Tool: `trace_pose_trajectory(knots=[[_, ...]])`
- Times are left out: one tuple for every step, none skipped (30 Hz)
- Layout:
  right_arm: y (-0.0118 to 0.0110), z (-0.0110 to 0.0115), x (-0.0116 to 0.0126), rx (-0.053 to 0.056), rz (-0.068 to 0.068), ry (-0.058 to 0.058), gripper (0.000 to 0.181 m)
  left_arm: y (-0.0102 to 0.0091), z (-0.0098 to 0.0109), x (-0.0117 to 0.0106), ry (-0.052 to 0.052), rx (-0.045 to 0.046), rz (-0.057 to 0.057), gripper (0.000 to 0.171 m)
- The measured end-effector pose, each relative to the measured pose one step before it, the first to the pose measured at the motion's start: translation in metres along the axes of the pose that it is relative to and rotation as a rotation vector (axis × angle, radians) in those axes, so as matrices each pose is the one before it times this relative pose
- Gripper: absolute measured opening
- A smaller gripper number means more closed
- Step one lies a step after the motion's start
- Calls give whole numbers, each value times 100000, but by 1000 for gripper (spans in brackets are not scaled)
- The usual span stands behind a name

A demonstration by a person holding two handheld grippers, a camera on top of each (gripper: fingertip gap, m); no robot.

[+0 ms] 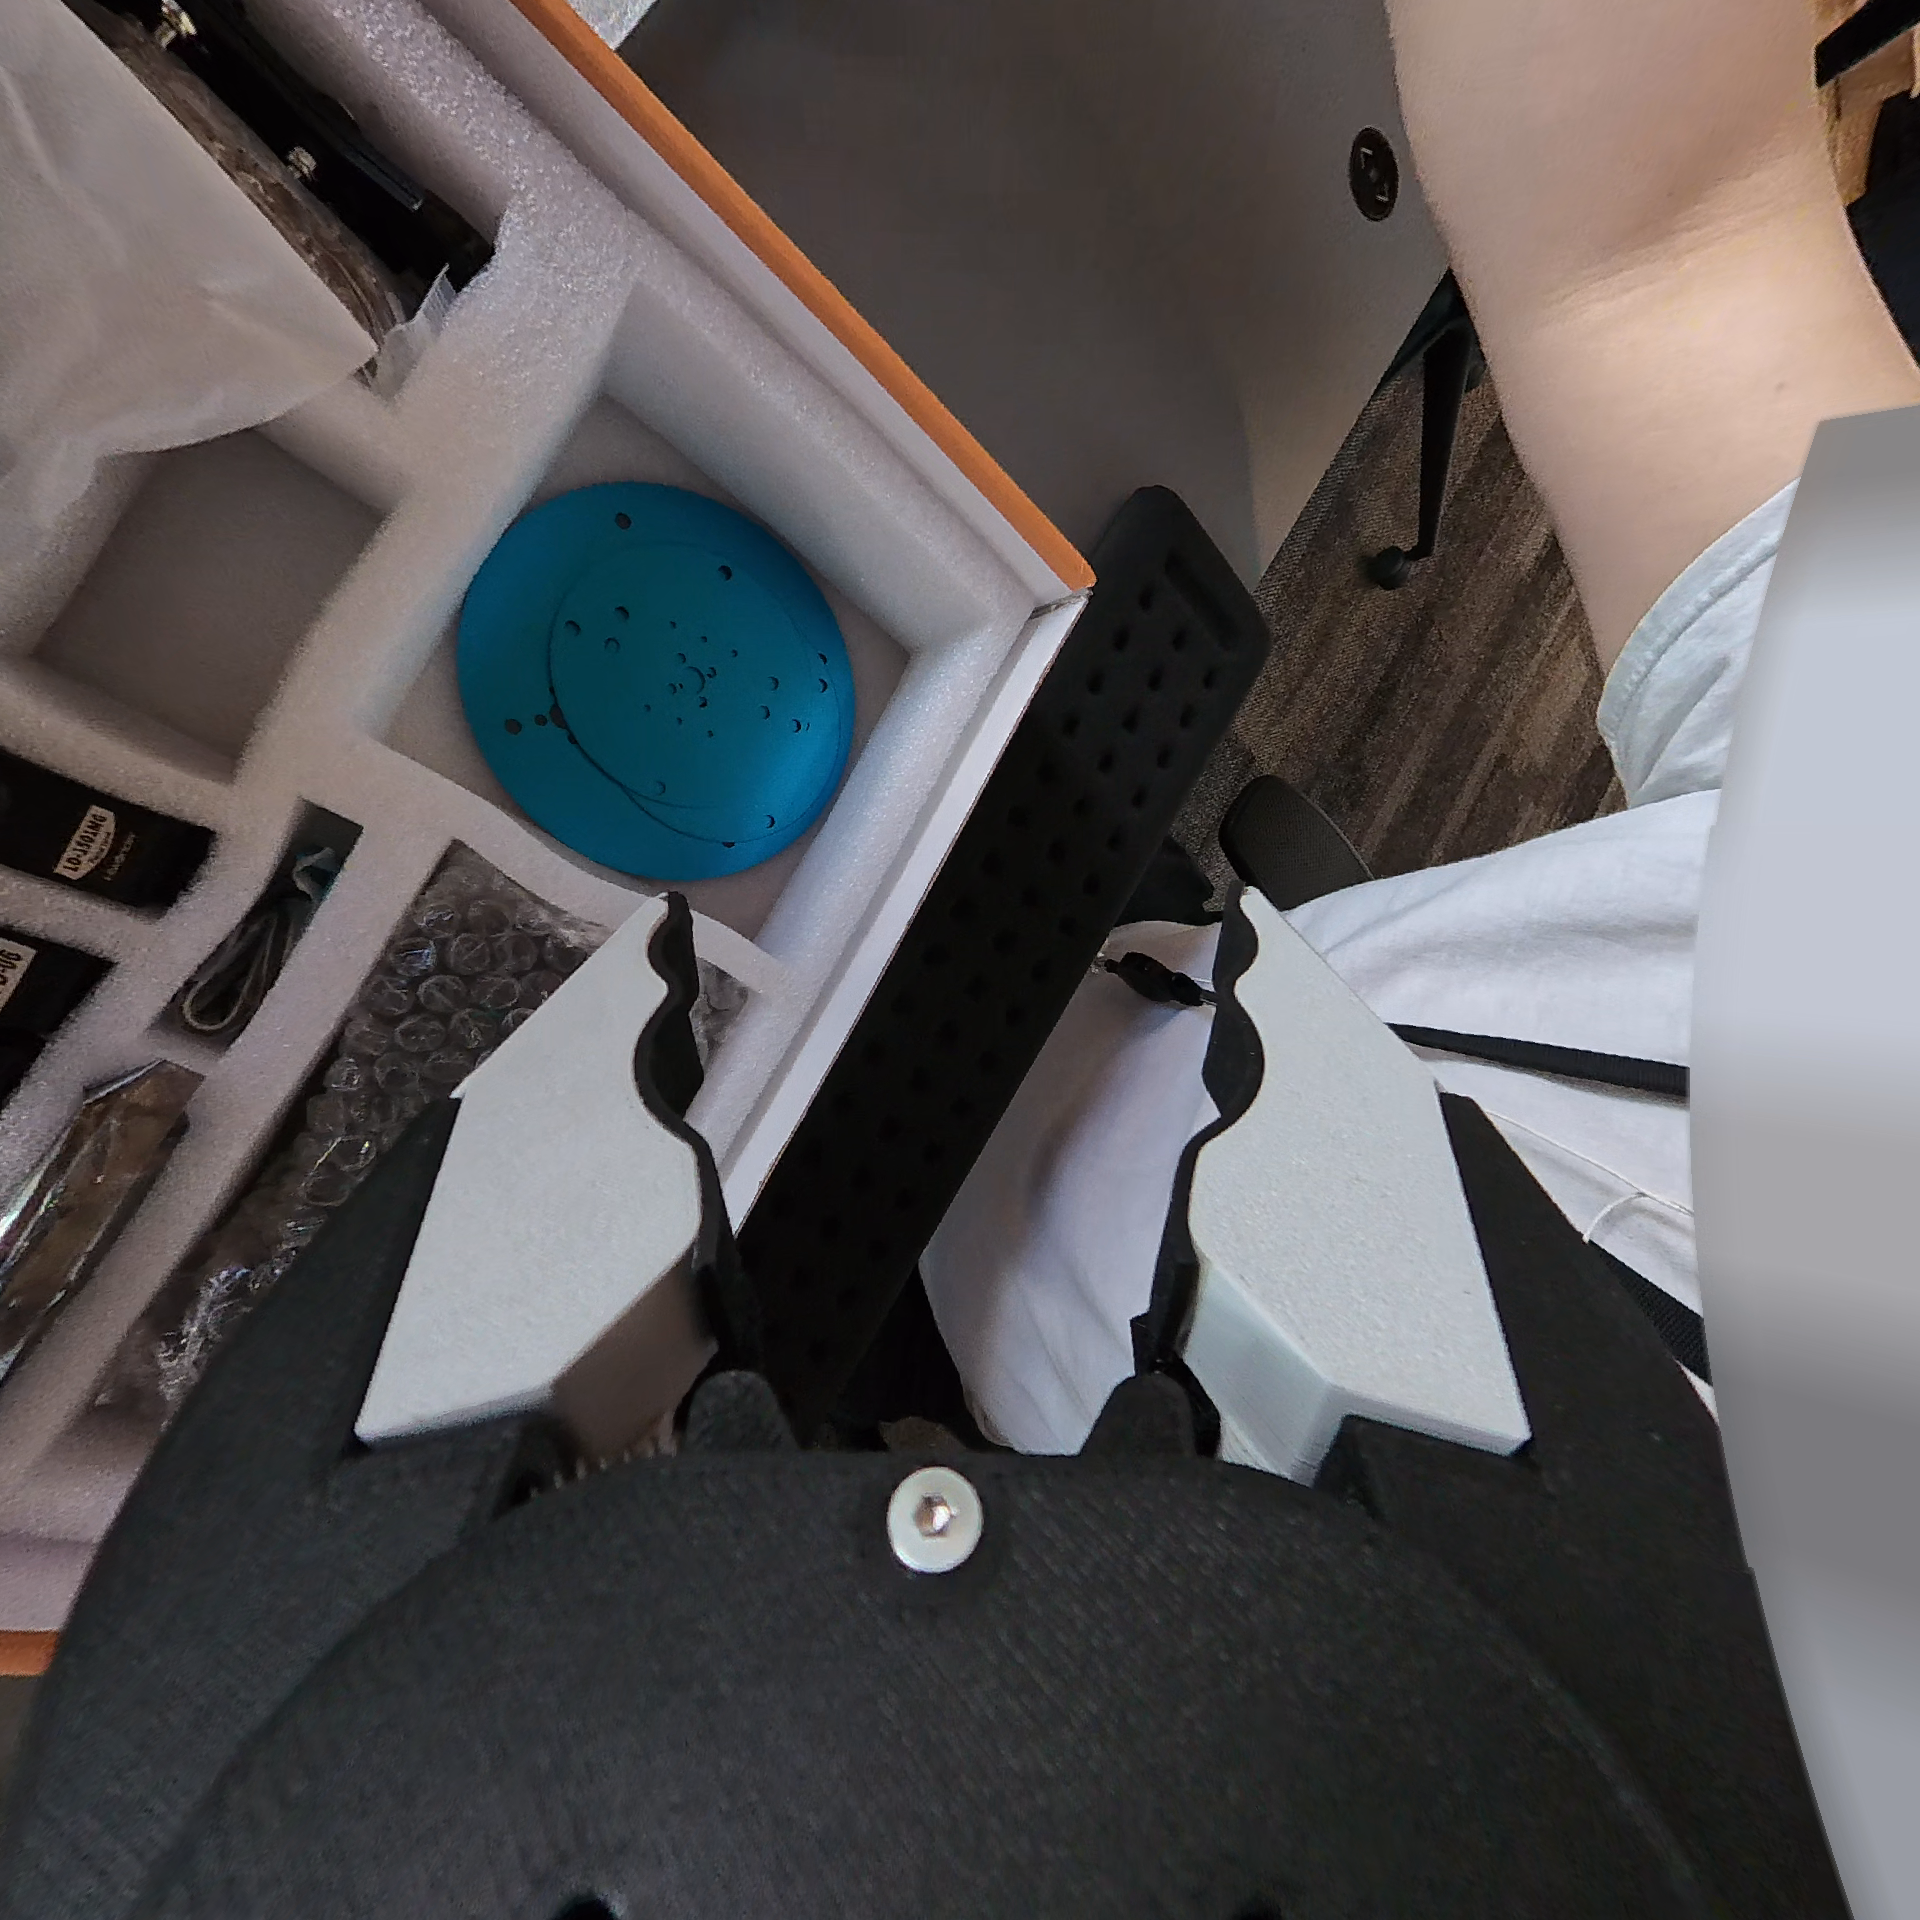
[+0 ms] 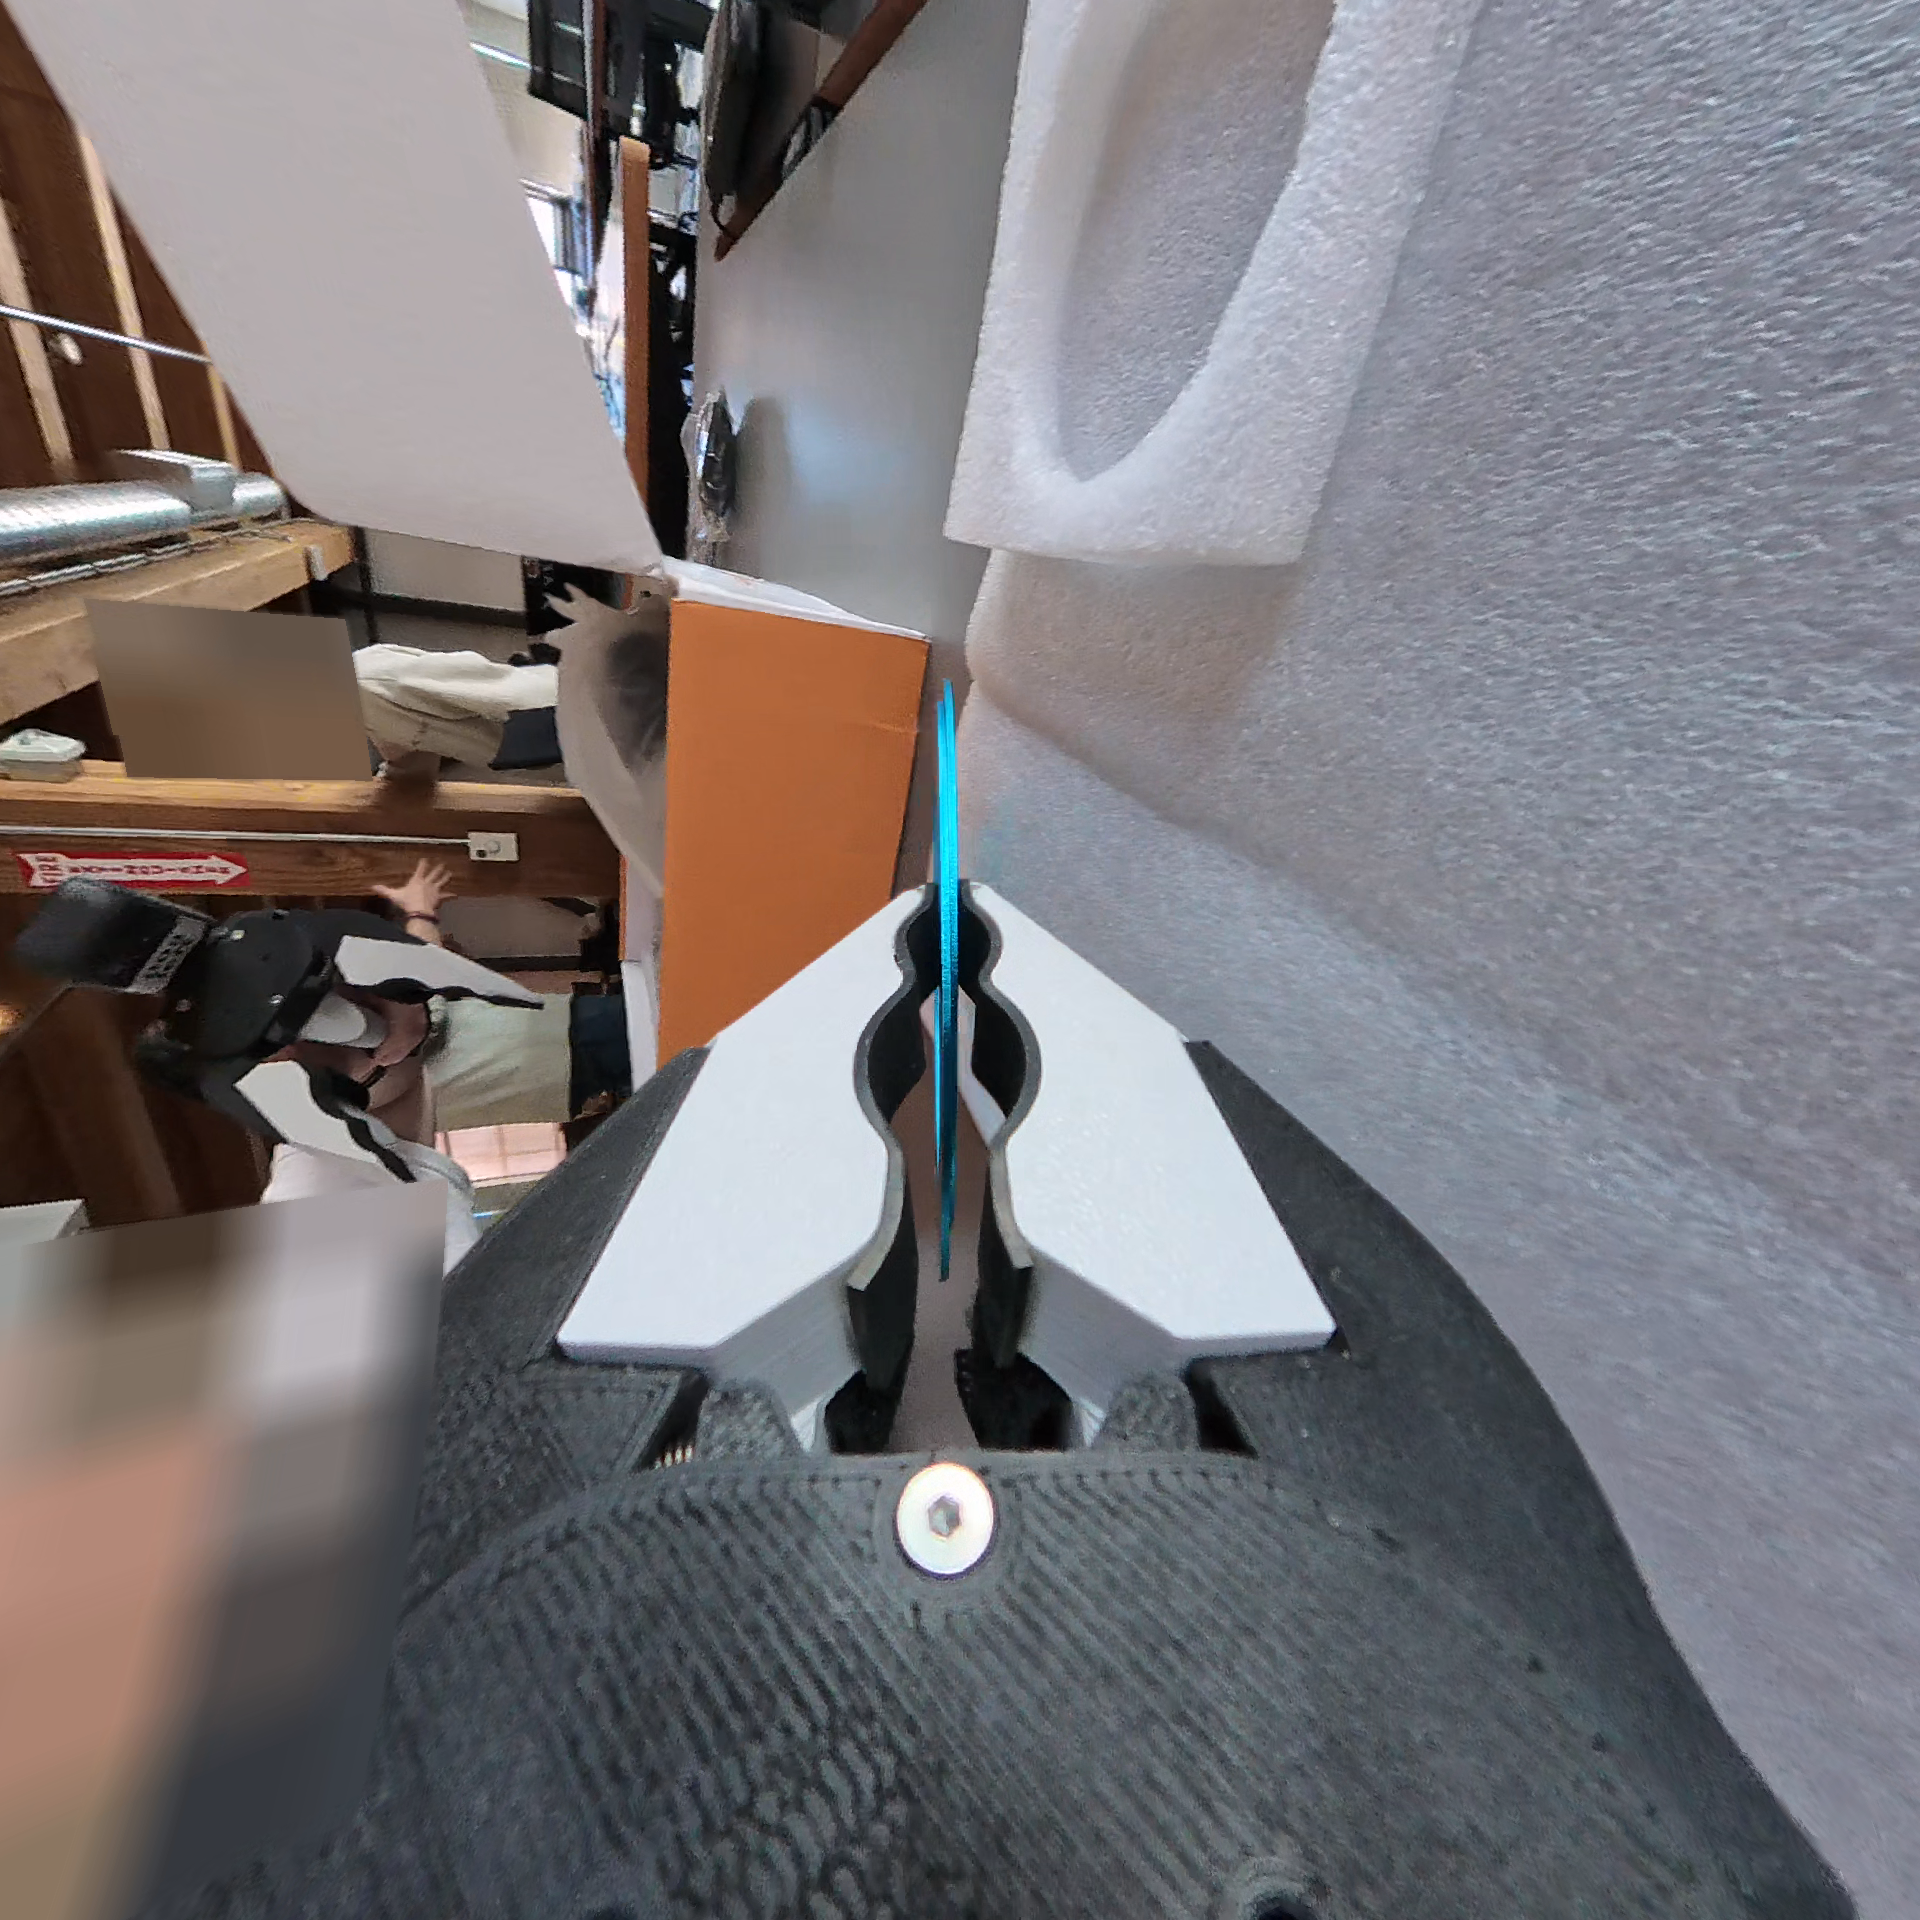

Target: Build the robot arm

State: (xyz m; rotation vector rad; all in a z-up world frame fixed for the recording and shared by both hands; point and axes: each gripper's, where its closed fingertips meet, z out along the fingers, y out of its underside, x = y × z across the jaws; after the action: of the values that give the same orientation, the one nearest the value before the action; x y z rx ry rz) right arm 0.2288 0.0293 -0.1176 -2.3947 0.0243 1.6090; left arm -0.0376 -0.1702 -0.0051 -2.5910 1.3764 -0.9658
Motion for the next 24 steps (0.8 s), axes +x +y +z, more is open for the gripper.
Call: trace_pose_trajectory(knots=[[-56, 115, 395, -170, -938, 2045, 0, 23, 18, -64, -43, -188, -199, 100], [34, 58, 476, -825, -682, 2743, 0, 29, 27, -56, -77, -200, -113, 99], [-7, 57, 296, -612, -1315, 1957, 0, 47, 29, -34, -29, -240, -107, 99], [-1, 29, 165, -589, -2100, 1779, 1, 40, 29, -25, 44, -287, -143, 99], [48, 25, 202, -963, -2567, 2745, 2, 21, 24, -12, 27, -157, -106, 99], [76, 25, 146, -1150, -4073, 3084, 5, 7, 2, -8, -19, -122, -46, 99], [-18, 50, -77, -476, -4668, 2357, 17, 11, 2, -6, -24, -206, -21, 99], [137, -3, 4, -1250, -4376, 3514, 25, 6, -21, 4, -68, -139, 4, 99], [172, -83, 191, -1737, -4318, 5177, 26, -9, -16, 19, -49, -62, 70, 99], [0, -130, 251, -650, -4209, 5896, 26, -10, -22, 7, -45, -49, 91, 99], [-34, -190, 335, -858, -3650, 6697, 27, -30, -6, 6, -8, 22, 54, 99], [-298, -238, 210, 618, -3537, 5852, 33, -28, -2, 22, 56, 54, 57, 99], [-374, -248, 11, 1149, -3340, 4829, 39, -33, 5, 7, 63, 64, 104, 99], [-142, -255, 77, -587, -3711, 5177, 40, -18, 25, 29, 88, 53, 161, 99], [-23, -346, 331, -1372, -4172, 6908, 39, -9, 24, 40, 143, 84, 163, 99], [-183, -486, 596, -209, -4479, 8821, 38, 22, 7, 62, 250, 233, 161, 99], [-429, -641, 569, 1618, -4880, 9016, 37, 51, -22, 52, 270, 367, 178, 99], [-659, -795, 166, 3447, -5620, 7251, 34, 77, -60, 29, 280, 573, 157, 99], [-913, -944, -387, 5129, -6358, 4814, 33, 83, -118, 12, 511, 1074, 46, 99], [-1458, -1153, -1189, 8269, -7748, 1751, 33, 59, -196, 11, 850, 1786, -127, 99], [-2081, -1352, -2141, 11699, -9252, -1773, 34, 26, -279, -4, 1149, 2511, -155, 98], [-2402, -1348, -2587, 12227, -8448, -2788, 33, 8, -383, -122, 764, 3260, -72, 97], [-2485, -1017, -3244, 10671, -6497, -6529, 34, -33, -491, -279, -40, 4049, 307, 96], [-2101, -433, -3976, 6313, -4564, -11726, 34, -65, -591, -384, -726, 4666, 1011, 95]])
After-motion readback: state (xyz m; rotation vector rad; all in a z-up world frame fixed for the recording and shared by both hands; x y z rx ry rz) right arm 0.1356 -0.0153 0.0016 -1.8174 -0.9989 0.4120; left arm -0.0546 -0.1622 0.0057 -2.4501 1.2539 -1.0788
